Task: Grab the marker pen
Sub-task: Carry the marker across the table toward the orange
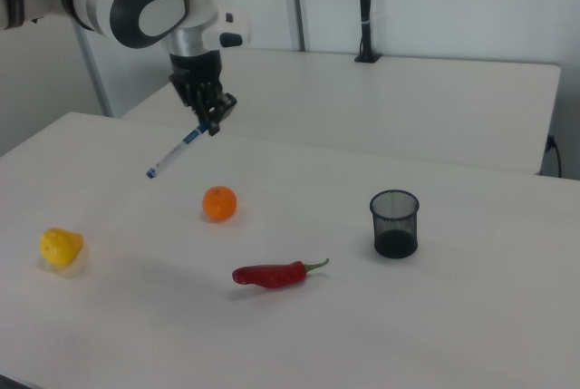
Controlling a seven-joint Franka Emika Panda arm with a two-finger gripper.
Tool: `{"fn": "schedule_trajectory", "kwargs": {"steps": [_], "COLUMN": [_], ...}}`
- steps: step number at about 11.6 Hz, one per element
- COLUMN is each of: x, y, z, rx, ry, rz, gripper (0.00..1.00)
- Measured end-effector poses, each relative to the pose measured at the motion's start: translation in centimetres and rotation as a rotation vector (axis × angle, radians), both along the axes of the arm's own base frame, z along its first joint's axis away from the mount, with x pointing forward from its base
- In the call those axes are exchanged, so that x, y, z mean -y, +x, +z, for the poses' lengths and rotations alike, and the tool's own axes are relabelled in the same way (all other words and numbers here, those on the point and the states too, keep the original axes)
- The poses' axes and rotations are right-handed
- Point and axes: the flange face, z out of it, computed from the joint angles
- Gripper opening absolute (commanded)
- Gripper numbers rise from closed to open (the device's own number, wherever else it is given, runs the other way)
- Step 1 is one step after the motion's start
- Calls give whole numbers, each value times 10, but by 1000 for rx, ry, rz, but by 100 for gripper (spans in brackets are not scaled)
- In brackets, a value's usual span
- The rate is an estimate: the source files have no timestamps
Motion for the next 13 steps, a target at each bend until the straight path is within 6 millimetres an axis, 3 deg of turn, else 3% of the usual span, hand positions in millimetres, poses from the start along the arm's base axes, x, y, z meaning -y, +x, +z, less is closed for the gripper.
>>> {"fn": "schedule_trajectory", "kwargs": {"steps": [6,13], "x": [-81,-117], "y": [-10,-8], "z": [-49,-105], "rx": [-116,-91], "ry": [-41,-112], "rz": [158,224], "gripper": [3,3]}}
